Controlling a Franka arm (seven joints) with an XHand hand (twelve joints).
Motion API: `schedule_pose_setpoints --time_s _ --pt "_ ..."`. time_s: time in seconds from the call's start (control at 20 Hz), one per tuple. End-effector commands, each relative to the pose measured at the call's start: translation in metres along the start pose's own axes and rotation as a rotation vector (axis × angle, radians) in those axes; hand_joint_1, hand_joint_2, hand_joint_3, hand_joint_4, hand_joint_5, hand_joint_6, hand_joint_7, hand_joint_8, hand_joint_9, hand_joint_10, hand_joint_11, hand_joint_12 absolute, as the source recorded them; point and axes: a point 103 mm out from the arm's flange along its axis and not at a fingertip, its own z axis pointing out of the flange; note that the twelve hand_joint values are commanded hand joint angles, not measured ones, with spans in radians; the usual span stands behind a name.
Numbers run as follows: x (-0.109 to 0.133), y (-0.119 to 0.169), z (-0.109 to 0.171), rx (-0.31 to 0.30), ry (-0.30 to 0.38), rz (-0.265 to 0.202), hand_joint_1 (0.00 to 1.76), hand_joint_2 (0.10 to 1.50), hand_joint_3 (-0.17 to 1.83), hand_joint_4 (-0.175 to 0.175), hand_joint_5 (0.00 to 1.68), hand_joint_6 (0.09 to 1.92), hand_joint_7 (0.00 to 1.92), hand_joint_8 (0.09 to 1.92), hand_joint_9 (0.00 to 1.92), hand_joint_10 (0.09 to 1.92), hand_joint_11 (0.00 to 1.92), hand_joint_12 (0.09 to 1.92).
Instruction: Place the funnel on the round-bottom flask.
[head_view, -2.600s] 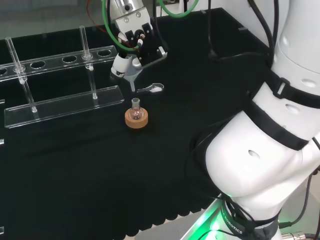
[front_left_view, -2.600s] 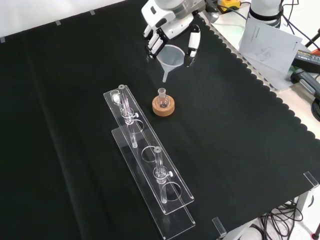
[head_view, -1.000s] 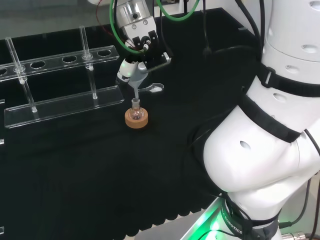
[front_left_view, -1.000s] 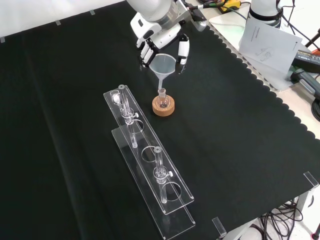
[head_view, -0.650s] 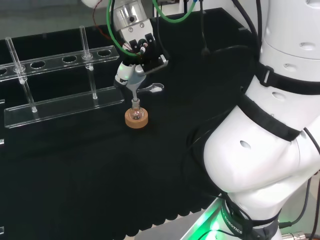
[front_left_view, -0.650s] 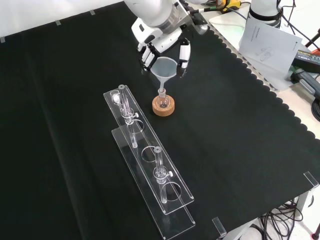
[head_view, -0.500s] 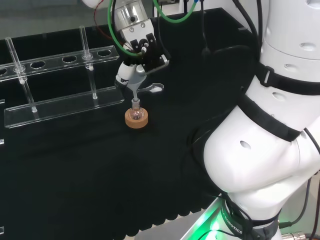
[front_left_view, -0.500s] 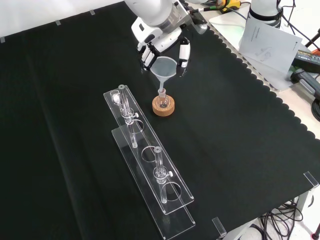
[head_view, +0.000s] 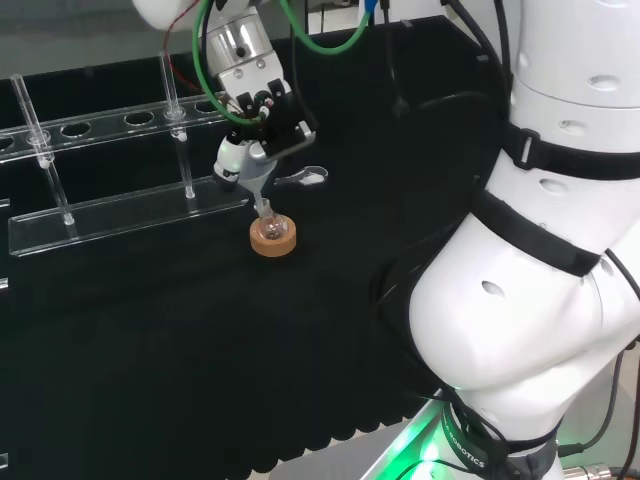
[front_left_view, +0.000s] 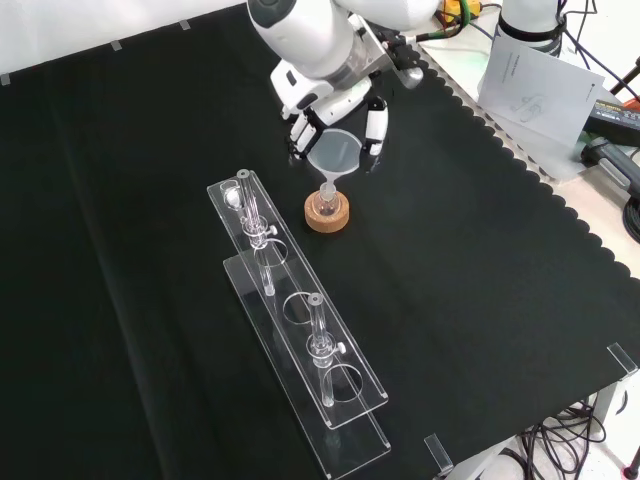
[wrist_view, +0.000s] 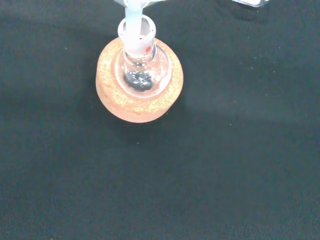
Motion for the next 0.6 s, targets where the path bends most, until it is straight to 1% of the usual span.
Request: schedule_pose_setpoints --time_s 0.05,0.3,0.4,0.6 --pt "-0.020 0.004 0.006 0.011 0.018 -0.012 0.64 0.88 0.37 -0.056 0.55 0.09 0.61 0.76 1.03 0.61 0.50 1.35" --pt "-0.025 0.006 0.008 0.013 0.014 -0.015 0.64 0.88 0.38 -0.057 0.55 0.09 0.61 0.76 1.03 0.61 0.50 1.35" --pt "-0.024 0.006 0.008 0.019 0.014 -0.007 0.64 0.88 0.38 -0.057 0.55 0.09 0.61 0.76 1.03 0.61 0.50 1.35" --pt "-0.005 0.007 0.010 0.029 0.014 0.000 0.64 0.88 0.38 -0.057 0.55 0.09 0.61 0.76 1.03 0.61 0.50 1.35"
